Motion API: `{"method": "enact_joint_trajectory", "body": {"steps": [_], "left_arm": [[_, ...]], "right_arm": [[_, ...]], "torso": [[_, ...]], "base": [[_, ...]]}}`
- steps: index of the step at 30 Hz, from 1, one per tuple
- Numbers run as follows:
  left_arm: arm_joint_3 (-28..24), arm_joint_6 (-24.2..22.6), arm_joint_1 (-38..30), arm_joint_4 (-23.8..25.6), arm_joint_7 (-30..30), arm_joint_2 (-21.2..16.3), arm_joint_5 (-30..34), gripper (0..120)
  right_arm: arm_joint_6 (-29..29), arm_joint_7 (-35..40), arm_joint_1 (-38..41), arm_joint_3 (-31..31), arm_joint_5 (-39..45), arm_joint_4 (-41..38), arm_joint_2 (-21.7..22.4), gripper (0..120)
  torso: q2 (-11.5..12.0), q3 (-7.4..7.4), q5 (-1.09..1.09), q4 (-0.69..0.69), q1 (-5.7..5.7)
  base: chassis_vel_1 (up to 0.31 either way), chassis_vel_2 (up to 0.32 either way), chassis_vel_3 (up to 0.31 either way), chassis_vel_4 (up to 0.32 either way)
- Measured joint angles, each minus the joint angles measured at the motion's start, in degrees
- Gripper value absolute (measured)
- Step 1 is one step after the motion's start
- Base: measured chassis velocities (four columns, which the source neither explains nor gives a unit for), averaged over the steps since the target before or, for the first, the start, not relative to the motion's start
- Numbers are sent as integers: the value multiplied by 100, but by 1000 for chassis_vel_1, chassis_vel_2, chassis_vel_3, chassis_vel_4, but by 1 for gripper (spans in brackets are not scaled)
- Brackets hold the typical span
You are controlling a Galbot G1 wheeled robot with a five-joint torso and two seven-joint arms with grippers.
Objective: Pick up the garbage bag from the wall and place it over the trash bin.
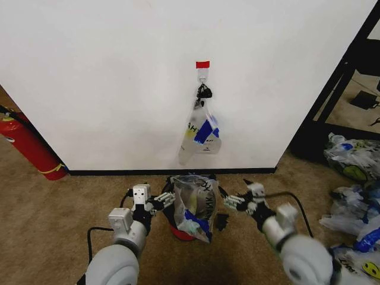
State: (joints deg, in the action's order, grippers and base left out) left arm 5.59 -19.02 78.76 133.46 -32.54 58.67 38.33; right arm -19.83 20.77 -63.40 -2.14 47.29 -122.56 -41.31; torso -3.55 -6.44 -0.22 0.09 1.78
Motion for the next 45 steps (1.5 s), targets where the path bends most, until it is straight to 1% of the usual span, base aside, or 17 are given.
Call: {"method": "enact_joint_trajectory", "body": {"steps": [1, 4, 5, 9, 12, 13, 18, 20, 22, 27, 36, 41, 45], "left_arm": [[1, 6, 5, -15, 8, 18, 1, 100], [19, 18, -34, -77, 24, 52, 93, 100], [19, 18, -34, -77, 24, 52, 93, 100], [20, 7, -143, -138, 8, 62, 206, 100], [19, 5, -159, -170, 0, 66, 243, 100], [19, 5, -159, -170, 0, 66, 243, 100], [14, 5, -155, -206, -2, 76, 287, 100], [12, 4, -159, -208, -2, 76, 290, 100], [4, 2, -186, -219, -3, 76, 311, 100], [1, -4, -199, -222, -14, 75, 354, 100], [-2, -4, -183, -226, -16, 80, 387, 100], [-28, 5, -220, -275, -24, 102, 462, 100], [-29, 8, -230, -276, -24, 101, 466, 100]], "right_arm": [[-66, 70, 183, 141, 126, 66, 23, 100], [-232, 236, 968, 907, 516, 399, -25, 100], [-232, 236, 968, 907, 516, 399, -25, 100], [-511, 387, 1364, 1357, 715, 566, -226, 100], [-686, 541, 1386, 1516, 778, 618, -360, 100], [-686, 541, 1386, 1516, 778, 618, -360, 100], [-734, 954, 1360, 1616, 1005, 748, -659, 100], [-750, 992, 1371, 1627, 1035, 756, -685, 100], [-875, 1276, 1512, 1695, 1270, 842, -853, 100], [-1018, 1583, 1740, 1779, 1561, 1063, -1075, 100], [-1194, 1816, 1627, 1720, 1682, 1190, -1214, 98], [-1283, 2028, 1499, 1652, 1700, 1373, -1436, 98], [-1309, 2063, 1459, 1629, 1704, 1446, -1526, 97]], "torso": [[0, 0, 0, 0, 0], [0, 0, 0, 0, 0], [0, 0, 0, 0, 0], [0, 0, -1, -1, 0], [0, 0, -1, 0, 0], [0, 0, -1, 0, 0], [0, 1, -1, 1, 0], [0, 1, -1, 0, 0], [0, 1, -1, 0, 0], [0, 0, -1, -1, 0], [0, 1, -1, 0, 0], [0, 1, -1, 0, 0], [0, 1, -1, 0, 0]], "base": [[0, 0, 0, 0], [0, 0, 0, 0], [0, 0, 0, 0], [0, 0, 0, 0], [0, 0, 0, 0], [0, 0, 0, 0], [0, 0, 0, 0], [0, 0, 0, 0], [0, 0, 0, 0], [0, 0, 0, 0], [0, 0, 0, 0], [0, 0, 0, 0], [0, 0, 0, 0]]}}
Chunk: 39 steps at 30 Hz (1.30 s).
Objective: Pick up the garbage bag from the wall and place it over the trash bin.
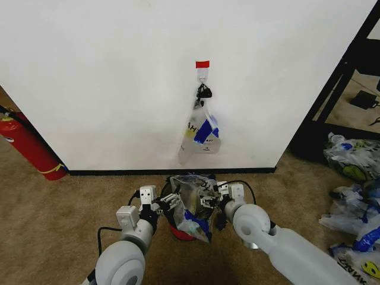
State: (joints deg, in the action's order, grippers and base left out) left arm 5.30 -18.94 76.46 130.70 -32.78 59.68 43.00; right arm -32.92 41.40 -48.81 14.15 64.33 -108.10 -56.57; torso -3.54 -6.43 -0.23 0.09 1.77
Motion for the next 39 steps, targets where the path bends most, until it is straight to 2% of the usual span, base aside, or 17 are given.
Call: {"method": "enact_joint_trajectory", "body": {"steps": [6, 10, 12, 18, 22, 27, 31, 39], "left_arm": [[-3, 2, -1, -3, 0, -14, 5, 100], [4, 2, 16, 11, -1, -39, 28, 100], [6, 2, 18, 15, 0, -43, 28, 100], [7, 4, 44, 55, 0, -64, 1, 100], [-3, 6, 50, 65, -1, -61, -30, 100], [-37, 9, 44, 54, -2, -71, -106, 100], [-49, 7, 70, 73, -1, -79, -147, 100], [-53, -98, 92, 251, -13, -171, -126, 100]], "right_arm": [[-1, 11, -6, -9, -77, 276, -202, 88], [1, 31, -2, -10, -100, 393, -308, 69], [3, 41, -4, -10, -100, 396, -323, 66], [20, 107, -47, -26, -144, 373, -369, 39], [22, 146, -64, -36, -148, 335, -345, 29], [56, 173, -125, -107, -144, 273, -326, 7], [130, 170, -197, -203, -142, 232, -372, 1], [399, 0, -560, -557, -284, 63, -485, 1]], "torso": [[0, 0, 0, -1, 0], [0, 0, 0, -1, 0], [0, 0, 0, -1, 0], [0, 0, 1, 0, 0], [0, 0, 0, 0, 0], [0, 0, 1, 0, 0], [0, 0, 2, -2, 0], [0, 0, 1, 0, 0]], "base": [[0, 0, 0, 0], [0, 0, 0, 0], [0, 0, 0, 0], [0, 0, 0, 0], [0, 0, 0, 0], [0, 0, 0, 0], [0, 0, 0, 0], [0, 0, 0, 0]]}}
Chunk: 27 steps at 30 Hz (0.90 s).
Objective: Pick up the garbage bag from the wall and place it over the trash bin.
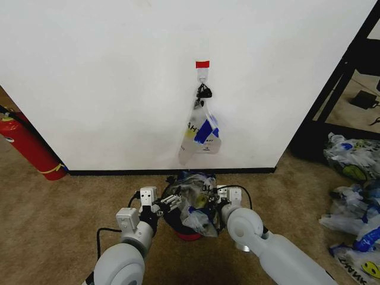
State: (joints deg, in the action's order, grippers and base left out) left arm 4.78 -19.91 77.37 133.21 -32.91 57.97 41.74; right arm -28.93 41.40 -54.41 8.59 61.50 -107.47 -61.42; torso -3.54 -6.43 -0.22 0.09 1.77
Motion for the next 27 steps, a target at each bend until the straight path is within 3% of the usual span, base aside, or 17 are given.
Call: {"method": "enact_joint_trajectory", "body": {"steps": [2, 4, 5, 6, 10, 18, 27], "left_arm": [[-26, -239, -83, 151, -134, -92, 309, 100], [-97, -711, -371, 372, -533, -252, 1176, 100], [-103, -1031, -580, 499, -862, -364, 1993, 100], [-103, -1031, -580, 499, -862, -364, 1993, 100], [-147, -1508, -1090, 646, -1486, -658, 3491, 100], [-487, -1594, -2206, 87, -1696, -770, 3908, 100], [-820, -1632, -2590, -430, -1885, -645, 4084, 100]], "right_arm": [[165, -109, -203, -215, -144, -115, -54, 1], [507, -391, -493, -427, -618, -250, -102, 1], [752, -566, -639, -489, -893, -321, -127, 1], [752, -566, -639, -489, -893, -321, -127, 1], [1460, -1102, -960, -566, -1606, -481, -237, 1], [2260, -1651, -1508, -788, -2633, -606, -346, 1], [2362, -1744, -1688, -850, -2851, -715, -335, 1]], "torso": [[0, 0, 0, -1, 0], [0, 0, -1, -1, 0], [0, 0, -1, 3, 0], [0, 0, -1, 3, 0], [0, 0, 0, -4, 0], [0, 0, 0, 1, 0], [0, 0, 0, -1, 0]], "base": [[0, 0, 0, 0], [0, 0, 0, 0], [0, 0, 0, 0], [0, 0, 0, 0], [0, 0, 0, 0], [0, 0, 0, 0], [0, 0, 0, 0]]}}
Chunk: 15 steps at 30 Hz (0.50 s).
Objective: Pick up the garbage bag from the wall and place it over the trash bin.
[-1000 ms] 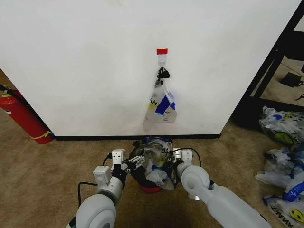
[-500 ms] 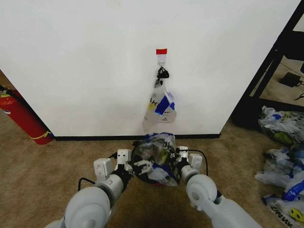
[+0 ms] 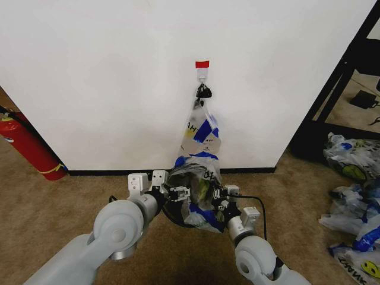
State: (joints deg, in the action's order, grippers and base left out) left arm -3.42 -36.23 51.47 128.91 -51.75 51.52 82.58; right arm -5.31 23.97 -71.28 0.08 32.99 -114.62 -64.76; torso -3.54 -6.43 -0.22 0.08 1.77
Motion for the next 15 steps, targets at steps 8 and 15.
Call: {"method": "enact_joint_trajectory", "body": {"steps": [8, 15], "left_arm": [[-169, -5, -95, -243, -107, 168, 147, 93], [-210, 180, -82, -445, -102, 300, 64, 70]], "right_arm": [[0, 15, -60, -51, 32, -77, 28, 1], [-2, 21, -122, -68, 42, -113, 59, 1]], "torso": [[0, 0, 0, 0, 0], [0, 0, 0, 1, 0]], "base": [[0, 0, 0, 0], [0, 0, 0, 0]]}}
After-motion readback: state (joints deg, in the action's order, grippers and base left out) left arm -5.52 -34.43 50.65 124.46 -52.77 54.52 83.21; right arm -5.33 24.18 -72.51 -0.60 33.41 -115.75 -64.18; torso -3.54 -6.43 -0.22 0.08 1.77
